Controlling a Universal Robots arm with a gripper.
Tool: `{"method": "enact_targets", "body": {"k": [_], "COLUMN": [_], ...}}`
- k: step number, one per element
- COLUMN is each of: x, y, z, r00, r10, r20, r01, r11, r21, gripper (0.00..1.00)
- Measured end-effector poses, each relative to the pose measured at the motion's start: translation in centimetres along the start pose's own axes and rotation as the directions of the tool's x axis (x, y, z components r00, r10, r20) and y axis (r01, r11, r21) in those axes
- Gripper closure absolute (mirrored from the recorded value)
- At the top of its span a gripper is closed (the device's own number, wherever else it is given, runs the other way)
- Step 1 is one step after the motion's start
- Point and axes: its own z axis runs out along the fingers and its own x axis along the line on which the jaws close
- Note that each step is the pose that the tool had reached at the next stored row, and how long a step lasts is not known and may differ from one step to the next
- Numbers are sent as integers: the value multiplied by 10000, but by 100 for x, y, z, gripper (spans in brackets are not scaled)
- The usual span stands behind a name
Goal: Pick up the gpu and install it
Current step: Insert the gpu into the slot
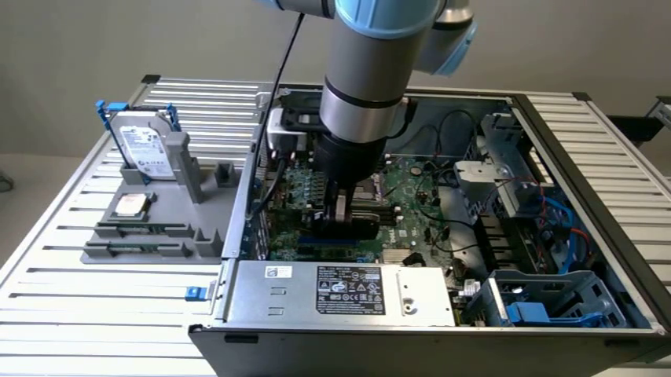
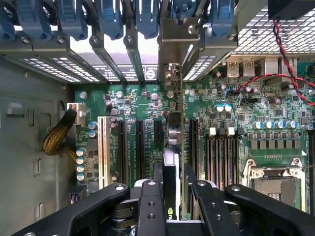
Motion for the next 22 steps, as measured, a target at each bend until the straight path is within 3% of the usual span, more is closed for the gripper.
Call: {"method": "enact_targets", "body": {"k": [7,17,22], "x": [-5,-8,-13], "y": [-3,-13,-29], "z": [-2,-3,-3], "r00": [10000,9997,9995], "r10": [59,242,316], "r20": [-9,-2,5], "r01": [-59,-242,-315], "r11": [10000,9993,9990], "r21": [-25,-294,-327], "gripper": [73,73,73]}}
